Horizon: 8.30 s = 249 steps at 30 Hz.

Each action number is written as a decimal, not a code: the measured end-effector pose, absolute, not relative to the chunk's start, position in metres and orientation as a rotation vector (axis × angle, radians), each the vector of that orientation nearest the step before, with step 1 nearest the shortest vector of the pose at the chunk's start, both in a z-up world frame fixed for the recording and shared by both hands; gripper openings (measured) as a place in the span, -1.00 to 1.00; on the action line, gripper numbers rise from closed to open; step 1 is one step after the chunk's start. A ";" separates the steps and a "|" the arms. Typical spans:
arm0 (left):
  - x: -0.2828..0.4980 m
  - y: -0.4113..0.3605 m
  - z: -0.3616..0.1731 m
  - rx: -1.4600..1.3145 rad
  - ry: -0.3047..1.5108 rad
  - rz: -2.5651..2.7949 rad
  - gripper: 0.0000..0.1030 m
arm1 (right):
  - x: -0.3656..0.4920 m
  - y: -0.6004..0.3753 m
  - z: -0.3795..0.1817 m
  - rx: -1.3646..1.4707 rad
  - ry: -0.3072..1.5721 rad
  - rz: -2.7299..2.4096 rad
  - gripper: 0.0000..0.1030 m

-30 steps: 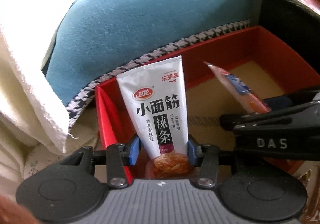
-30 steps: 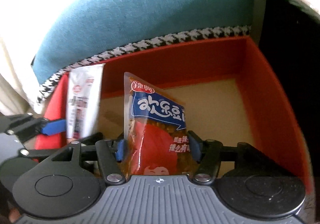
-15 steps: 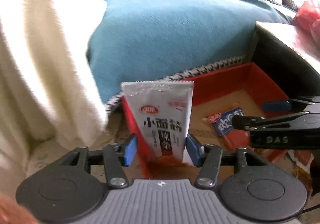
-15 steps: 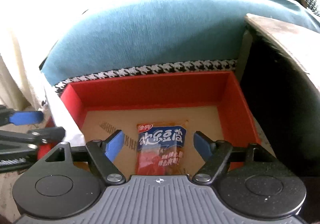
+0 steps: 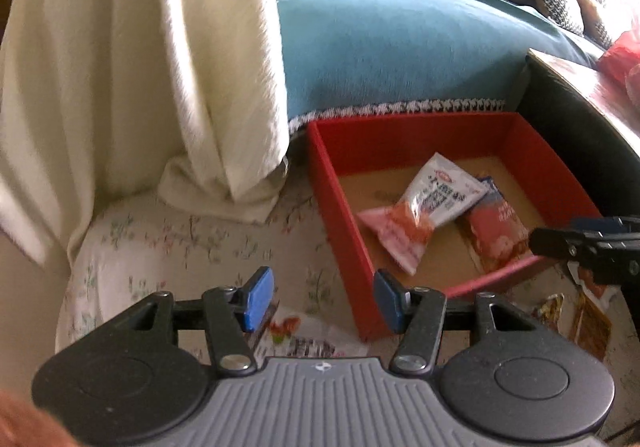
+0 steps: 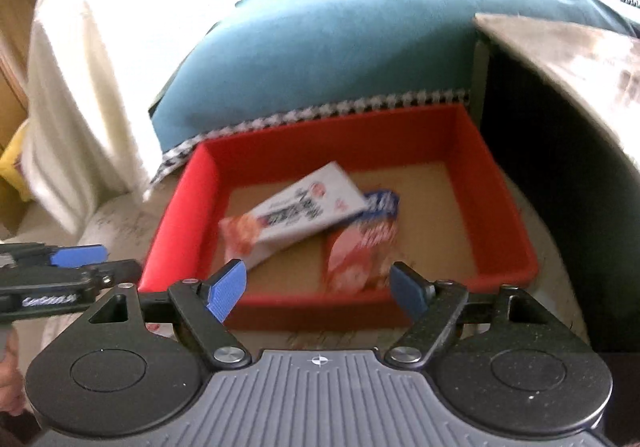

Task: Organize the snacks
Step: 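Move both tools back over the remaining snacks on the bed, then grasp the dark jerky stick with the right tool, then lift the jerky stick with right tool while left tool grasps red-yellow packet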

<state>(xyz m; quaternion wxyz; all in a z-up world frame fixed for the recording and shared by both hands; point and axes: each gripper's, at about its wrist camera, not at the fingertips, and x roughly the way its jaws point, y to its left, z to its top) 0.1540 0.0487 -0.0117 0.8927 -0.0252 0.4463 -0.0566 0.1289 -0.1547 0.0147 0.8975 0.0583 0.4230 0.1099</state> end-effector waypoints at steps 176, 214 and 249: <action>0.040 0.066 -0.057 -0.225 1.280 -0.401 0.07 | 0.103 -0.016 -0.078 0.510 1.502 0.843 0.73; 0.037 0.139 0.004 -0.388 1.157 -0.254 0.42 | 0.108 -0.064 -0.090 0.382 1.415 0.762 -0.37; 0.060 0.033 -0.041 0.657 1.218 -0.490 0.01 | 0.090 -0.085 -0.069 0.191 1.349 0.715 -0.45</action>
